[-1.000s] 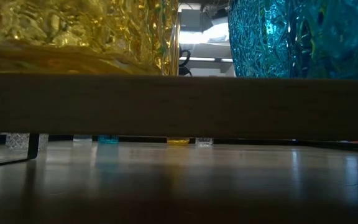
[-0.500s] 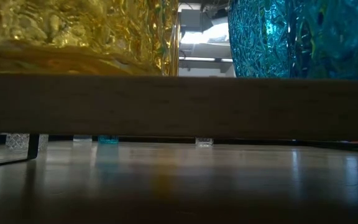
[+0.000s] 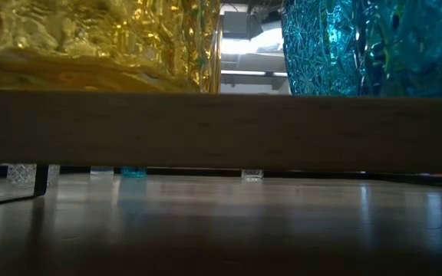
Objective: Sort vases onto shelf
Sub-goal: Put the yellow vase on the shelf aligned with the other yellow vase
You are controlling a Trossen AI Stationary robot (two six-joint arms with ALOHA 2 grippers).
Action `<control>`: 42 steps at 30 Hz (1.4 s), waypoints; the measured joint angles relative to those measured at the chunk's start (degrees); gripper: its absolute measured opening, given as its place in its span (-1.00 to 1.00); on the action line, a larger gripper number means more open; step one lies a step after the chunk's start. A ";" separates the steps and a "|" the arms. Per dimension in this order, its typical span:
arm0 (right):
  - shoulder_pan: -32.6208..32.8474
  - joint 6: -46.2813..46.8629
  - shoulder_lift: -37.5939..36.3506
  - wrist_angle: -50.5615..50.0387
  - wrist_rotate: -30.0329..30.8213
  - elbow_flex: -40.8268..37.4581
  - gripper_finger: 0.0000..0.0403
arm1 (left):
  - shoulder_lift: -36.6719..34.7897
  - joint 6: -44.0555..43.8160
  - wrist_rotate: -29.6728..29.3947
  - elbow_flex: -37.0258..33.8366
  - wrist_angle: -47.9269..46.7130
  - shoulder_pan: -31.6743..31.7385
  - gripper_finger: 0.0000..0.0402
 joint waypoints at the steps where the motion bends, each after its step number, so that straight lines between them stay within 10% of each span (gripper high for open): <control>1: 0.00 0.00 0.20 0.13 -0.02 0.00 -0.33 | 0.00 -0.21 0.28 0.00 0.50 -2.00 -0.98; 42: 0.07 3.72 2.21 -0.77 -15.34 0.02 -0.33 | 10.60 -5.13 7.12 0.02 19.71 -12.05 -0.87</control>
